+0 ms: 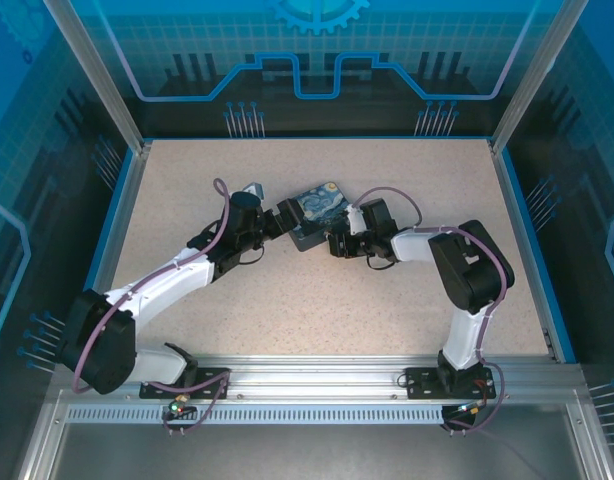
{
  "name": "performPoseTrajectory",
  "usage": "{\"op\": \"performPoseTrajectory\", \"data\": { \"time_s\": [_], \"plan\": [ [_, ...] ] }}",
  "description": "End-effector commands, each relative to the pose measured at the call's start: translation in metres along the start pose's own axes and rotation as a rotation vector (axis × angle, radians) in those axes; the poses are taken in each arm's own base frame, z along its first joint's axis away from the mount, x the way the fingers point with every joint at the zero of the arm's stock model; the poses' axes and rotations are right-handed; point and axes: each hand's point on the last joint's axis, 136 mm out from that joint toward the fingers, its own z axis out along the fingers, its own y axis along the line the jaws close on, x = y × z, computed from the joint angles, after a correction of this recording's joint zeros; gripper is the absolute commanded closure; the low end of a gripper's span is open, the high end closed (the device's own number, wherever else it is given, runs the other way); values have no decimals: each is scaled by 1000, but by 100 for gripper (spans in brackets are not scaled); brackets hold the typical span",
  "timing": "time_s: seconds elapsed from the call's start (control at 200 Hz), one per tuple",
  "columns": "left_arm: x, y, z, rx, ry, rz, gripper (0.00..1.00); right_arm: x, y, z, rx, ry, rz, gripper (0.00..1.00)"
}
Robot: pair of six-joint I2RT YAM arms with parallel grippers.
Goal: Unlock a padlock with a key
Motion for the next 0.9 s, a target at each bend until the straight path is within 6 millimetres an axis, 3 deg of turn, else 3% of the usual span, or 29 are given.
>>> {"op": "performPoseTrajectory", "data": {
  "time_s": [0.0, 0.38, 0.625, 0.735, 0.765, 0.895],
  "plan": [
    [-4, 6, 2, -20, -16, -1, 1, 11, 2, 9, -5, 43, -4, 69],
    [-5, 11, 8, -47, -18, 31, 1, 13, -1, 5, 17, 46, 9, 89],
    [-3, 15, 28, -139, 71, 118, 1, 18, -5, -1, 37, 44, 39, 100],
    [-2, 26, 40, -219, 104, 171, 1, 14, -5, -4, 36, 26, 62, 100],
    [-3, 30, 43, -237, 101, 180, 1, 25, -9, -4, 42, 43, 78, 100],
    [-6, 46, 52, -320, 82, 217, 1, 25, -7, -8, 37, 34, 100, 100]
  ]
}}
